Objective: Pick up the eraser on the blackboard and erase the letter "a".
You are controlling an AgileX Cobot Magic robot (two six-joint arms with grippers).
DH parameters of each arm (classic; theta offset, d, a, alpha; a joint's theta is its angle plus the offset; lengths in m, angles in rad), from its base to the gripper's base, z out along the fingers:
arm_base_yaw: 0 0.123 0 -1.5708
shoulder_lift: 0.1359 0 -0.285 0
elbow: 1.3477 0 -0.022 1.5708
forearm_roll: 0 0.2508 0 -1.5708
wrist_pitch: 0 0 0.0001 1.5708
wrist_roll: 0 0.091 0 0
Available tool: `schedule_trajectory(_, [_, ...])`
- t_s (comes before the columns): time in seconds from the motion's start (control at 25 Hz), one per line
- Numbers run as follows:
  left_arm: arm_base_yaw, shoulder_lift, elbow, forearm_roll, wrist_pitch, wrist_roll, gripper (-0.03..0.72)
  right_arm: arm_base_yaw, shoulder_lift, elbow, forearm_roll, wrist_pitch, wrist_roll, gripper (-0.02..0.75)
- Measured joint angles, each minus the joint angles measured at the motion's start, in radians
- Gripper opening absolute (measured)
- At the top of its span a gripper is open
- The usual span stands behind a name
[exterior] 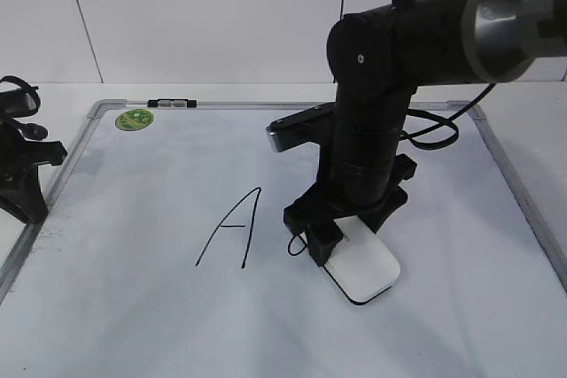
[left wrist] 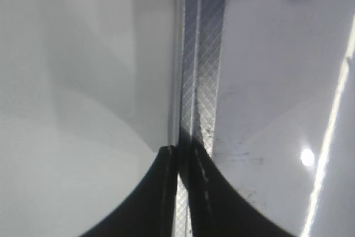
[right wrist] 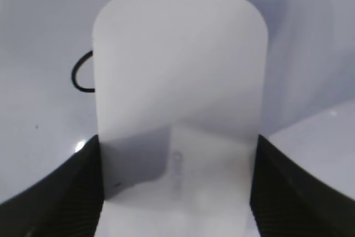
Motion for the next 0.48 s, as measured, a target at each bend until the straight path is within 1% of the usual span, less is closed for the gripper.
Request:
schedule_trajectory(0.32, [0.0,0.0,0.0,0.0,0.0,0.0,0.032,0.062,0.0,0.0,0.0,0.004,0.0,0.568])
schedule_trajectory(0.48, [0.0,0.0,0.0,0.0,0.0,0.0,0.032,0.073,0.001,0.0,0.002,0.009,-0.001,0.567])
